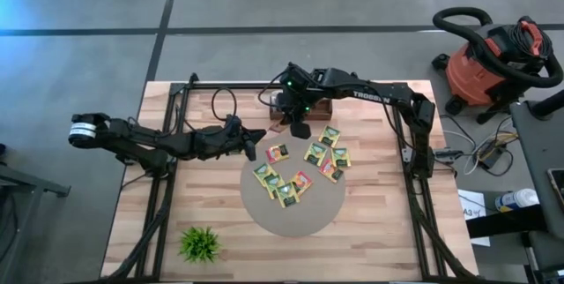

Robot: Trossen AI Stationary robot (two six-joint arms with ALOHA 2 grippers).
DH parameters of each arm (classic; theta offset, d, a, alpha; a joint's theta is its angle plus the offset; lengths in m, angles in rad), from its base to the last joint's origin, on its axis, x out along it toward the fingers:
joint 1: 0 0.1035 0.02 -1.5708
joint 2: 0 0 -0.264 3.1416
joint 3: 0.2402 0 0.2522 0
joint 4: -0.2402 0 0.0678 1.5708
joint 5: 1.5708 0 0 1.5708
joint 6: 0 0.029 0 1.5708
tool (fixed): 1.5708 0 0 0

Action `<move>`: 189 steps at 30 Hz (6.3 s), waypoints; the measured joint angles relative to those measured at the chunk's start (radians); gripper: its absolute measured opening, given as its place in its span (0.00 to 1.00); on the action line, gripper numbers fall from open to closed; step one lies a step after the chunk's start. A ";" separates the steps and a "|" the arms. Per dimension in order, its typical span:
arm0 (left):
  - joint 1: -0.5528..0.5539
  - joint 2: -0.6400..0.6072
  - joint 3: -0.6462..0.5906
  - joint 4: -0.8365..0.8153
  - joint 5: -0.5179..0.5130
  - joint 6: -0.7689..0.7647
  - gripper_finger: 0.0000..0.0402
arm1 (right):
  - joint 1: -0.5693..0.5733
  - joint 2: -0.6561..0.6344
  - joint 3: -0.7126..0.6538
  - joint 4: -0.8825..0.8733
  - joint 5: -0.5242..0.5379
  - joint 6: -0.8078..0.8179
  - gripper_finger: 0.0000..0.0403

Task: Pick & Place Tea
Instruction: Put the orange tea bag into the middle section of the wooden organizer

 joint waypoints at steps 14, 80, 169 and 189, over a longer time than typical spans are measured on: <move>0.032 0.106 0.118 -0.059 0.049 0.099 0.40 | 0.016 0.004 -0.012 -0.070 -0.001 0.002 0.02; 0.061 0.352 0.358 -0.164 0.109 0.345 0.00 | 0.001 -0.031 -0.046 -0.212 0.177 -0.079 0.16; 0.072 0.672 0.395 -0.318 0.212 0.085 0.14 | -0.073 0.052 -0.530 0.430 -0.009 0.478 0.50; 0.074 0.734 0.394 -0.227 0.183 0.041 0.14 | -0.072 0.052 -0.530 0.395 -0.045 0.667 0.41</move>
